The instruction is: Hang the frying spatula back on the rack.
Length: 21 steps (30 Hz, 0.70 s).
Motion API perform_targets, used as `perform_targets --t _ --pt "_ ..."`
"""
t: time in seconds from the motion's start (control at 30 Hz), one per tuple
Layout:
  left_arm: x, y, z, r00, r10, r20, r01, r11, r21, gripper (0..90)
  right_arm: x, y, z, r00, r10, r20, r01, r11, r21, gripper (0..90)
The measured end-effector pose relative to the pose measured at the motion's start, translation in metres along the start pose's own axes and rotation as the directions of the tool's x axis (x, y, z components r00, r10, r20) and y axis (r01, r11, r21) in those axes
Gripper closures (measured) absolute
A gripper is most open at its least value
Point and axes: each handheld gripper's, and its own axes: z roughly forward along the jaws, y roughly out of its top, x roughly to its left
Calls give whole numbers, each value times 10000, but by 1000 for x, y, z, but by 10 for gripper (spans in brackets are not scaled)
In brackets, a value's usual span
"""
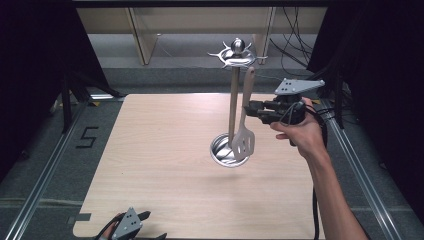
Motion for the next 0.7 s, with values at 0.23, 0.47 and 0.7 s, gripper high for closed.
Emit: perform_targets --t 0.23,0.47,0.7 --pt "0 0 0 10000 31 0 -31 10000 40 148 7 -5 -10 9986 -51 522 64 9997 -246 559" --pt "1 0 0 9999 161 -58 -161 9999 27 148 11 -15 -15 9961 -112 873 130 9997 -207 480" --pt "-2 -1 2 9992 -401 -76 399 9991 -154 148 16 -33 -27 9908 -132 1345 163 9996 -220 422"
